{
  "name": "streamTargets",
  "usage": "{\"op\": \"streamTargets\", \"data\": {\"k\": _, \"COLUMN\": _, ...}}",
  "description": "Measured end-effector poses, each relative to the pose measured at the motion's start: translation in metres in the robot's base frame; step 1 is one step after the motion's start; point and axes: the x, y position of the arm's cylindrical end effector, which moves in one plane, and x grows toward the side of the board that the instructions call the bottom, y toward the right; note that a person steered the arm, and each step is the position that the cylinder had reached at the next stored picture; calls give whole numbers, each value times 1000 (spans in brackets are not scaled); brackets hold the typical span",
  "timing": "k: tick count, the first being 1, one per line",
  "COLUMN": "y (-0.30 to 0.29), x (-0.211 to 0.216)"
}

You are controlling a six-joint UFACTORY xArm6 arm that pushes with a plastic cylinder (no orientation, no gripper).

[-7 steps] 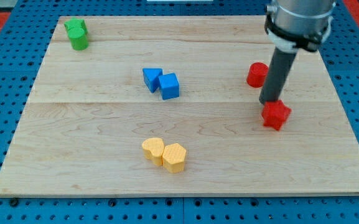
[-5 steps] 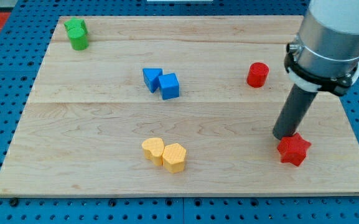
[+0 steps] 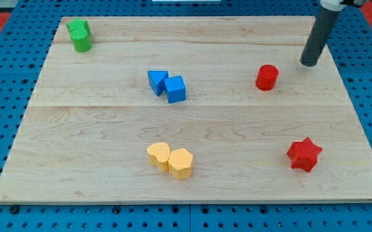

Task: Move the red circle to the top center of the board

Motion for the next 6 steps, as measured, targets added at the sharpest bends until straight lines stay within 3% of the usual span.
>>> {"op": "streamTargets", "data": {"k": 2, "y": -11, "x": -24}}
{"op": "streamTargets", "data": {"k": 3, "y": -17, "x": 22}}
{"op": "streamTargets", "data": {"k": 5, "y": -55, "x": 26}}
{"op": "streamTargets", "data": {"k": 6, "y": -66, "x": -23}}
